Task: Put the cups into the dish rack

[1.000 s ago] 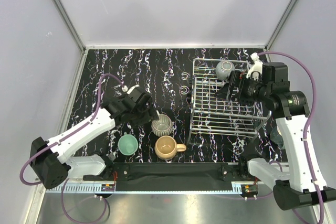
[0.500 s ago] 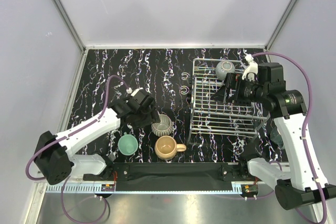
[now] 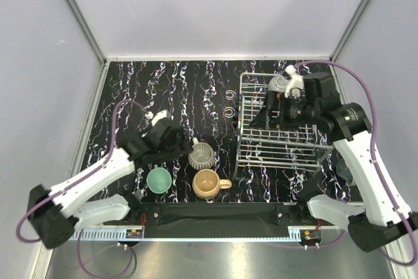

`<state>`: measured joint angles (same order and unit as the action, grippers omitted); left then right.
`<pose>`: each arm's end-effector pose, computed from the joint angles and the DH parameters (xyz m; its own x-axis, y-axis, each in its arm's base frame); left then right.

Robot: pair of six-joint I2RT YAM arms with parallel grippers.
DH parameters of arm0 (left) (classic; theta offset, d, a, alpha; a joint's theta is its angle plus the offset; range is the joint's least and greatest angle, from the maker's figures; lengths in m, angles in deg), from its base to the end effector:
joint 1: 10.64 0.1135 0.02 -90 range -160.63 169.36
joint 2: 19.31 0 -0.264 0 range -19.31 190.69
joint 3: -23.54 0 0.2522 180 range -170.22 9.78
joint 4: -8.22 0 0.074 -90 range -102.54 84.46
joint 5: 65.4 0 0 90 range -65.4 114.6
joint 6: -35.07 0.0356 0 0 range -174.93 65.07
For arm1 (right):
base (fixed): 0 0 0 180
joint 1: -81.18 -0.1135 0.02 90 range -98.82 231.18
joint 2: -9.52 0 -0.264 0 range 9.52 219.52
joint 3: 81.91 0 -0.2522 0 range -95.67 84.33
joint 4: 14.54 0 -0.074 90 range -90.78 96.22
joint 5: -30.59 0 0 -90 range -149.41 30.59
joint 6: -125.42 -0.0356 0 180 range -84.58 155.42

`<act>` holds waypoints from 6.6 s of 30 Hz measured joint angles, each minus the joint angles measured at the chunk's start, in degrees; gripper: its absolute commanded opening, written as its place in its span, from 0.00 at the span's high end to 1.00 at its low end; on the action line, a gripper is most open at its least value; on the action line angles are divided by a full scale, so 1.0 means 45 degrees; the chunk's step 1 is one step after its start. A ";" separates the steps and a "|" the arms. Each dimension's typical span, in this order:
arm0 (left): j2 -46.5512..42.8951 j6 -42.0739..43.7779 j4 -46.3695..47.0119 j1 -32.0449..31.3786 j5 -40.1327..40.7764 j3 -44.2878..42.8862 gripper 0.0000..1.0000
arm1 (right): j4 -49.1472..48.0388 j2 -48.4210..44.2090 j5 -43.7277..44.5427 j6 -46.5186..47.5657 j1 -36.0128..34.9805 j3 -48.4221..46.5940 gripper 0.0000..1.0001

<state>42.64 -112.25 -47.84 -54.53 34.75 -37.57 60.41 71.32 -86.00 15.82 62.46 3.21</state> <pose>0.1539 -0.1394 0.2514 -0.8420 -0.3397 -0.4191 -0.1771 0.9079 -0.3799 0.1705 0.0746 0.4132 -0.7977 0.0464 -0.6013 -0.3557 0.7689 0.5312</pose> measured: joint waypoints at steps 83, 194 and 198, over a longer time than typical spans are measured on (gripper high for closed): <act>-0.6737 0.2288 -0.2637 -0.0005 0.2093 -0.1967 0.07 | -0.1676 1.2118 1.0890 -0.6305 -0.9753 -0.2064 1.00; -0.3220 -1.0234 1.0875 -0.0816 -0.9452 0.0442 1.00 | -1.8253 -0.3109 0.6096 1.7748 -0.9646 0.7849 1.00; -0.3332 -1.0239 1.1055 -0.0816 -0.9102 0.0442 1.00 | -1.9594 -0.2667 0.6348 1.7942 -0.9646 0.8145 1.00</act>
<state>27.65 -158.32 1.91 -58.21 -6.21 -35.58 -27.76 59.32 -57.44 96.56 19.05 39.86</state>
